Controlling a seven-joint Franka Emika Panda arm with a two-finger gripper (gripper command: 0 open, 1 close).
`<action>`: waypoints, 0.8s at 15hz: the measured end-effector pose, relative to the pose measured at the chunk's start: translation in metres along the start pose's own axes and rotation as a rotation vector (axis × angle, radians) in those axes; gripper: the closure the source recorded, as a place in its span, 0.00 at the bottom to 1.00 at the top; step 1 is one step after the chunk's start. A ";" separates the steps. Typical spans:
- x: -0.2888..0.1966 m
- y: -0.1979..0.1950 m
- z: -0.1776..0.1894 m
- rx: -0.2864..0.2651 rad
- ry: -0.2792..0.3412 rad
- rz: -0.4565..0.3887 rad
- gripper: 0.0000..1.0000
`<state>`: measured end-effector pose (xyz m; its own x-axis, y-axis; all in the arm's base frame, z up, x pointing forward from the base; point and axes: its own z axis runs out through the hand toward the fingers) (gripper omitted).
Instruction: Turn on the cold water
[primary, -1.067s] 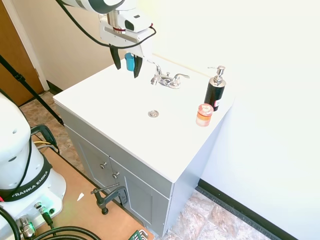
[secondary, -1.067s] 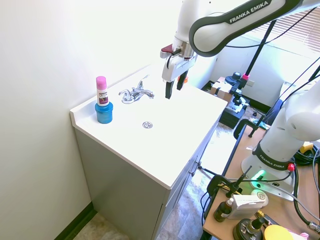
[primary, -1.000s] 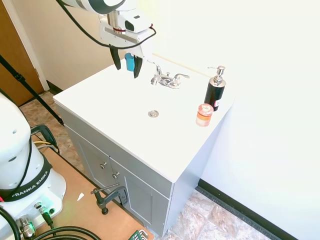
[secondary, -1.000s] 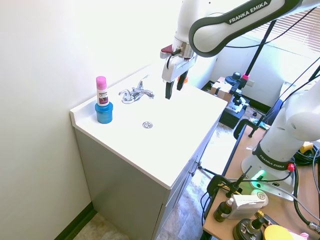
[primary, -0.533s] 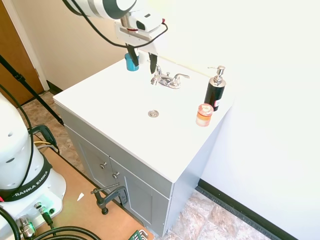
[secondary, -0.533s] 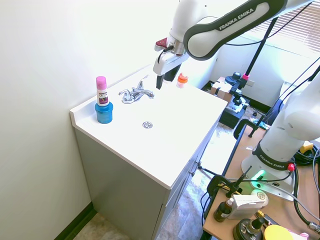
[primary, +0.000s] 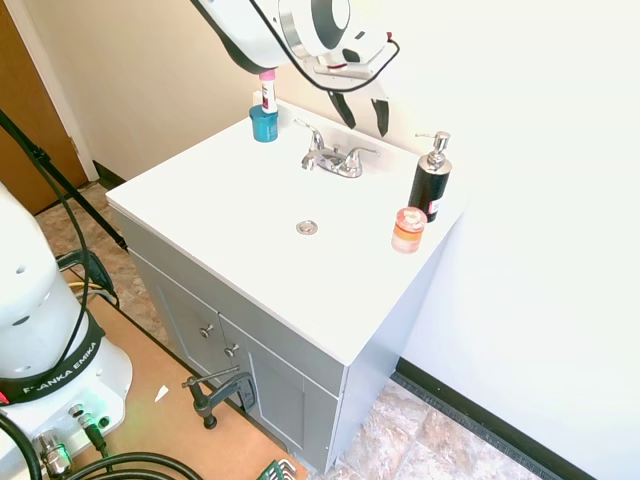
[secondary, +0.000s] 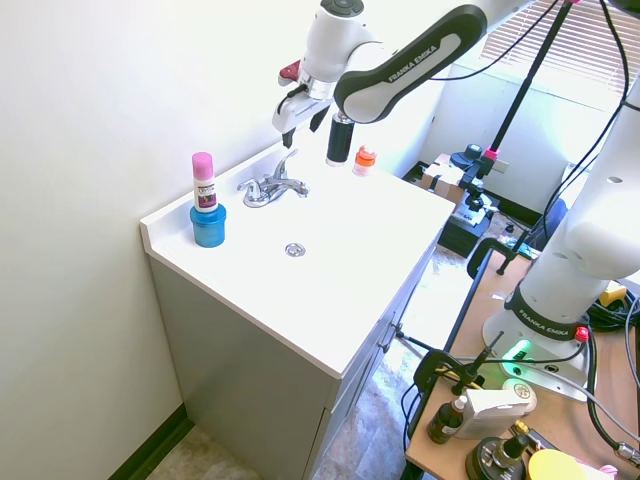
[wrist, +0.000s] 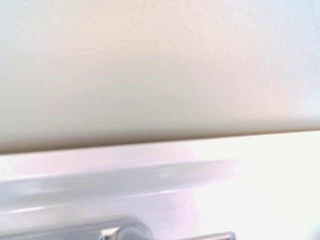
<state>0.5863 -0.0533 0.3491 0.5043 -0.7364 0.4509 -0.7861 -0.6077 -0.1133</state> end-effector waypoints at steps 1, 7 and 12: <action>0.002 -0.004 0.005 -0.003 0.004 -0.002 0.00; 0.017 -0.011 0.039 -0.054 0.022 -0.004 0.00; 0.025 -0.006 0.053 -0.116 0.021 -0.030 0.00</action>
<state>0.6230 -0.0837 0.3145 0.5219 -0.7109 0.4714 -0.8073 -0.5901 0.0039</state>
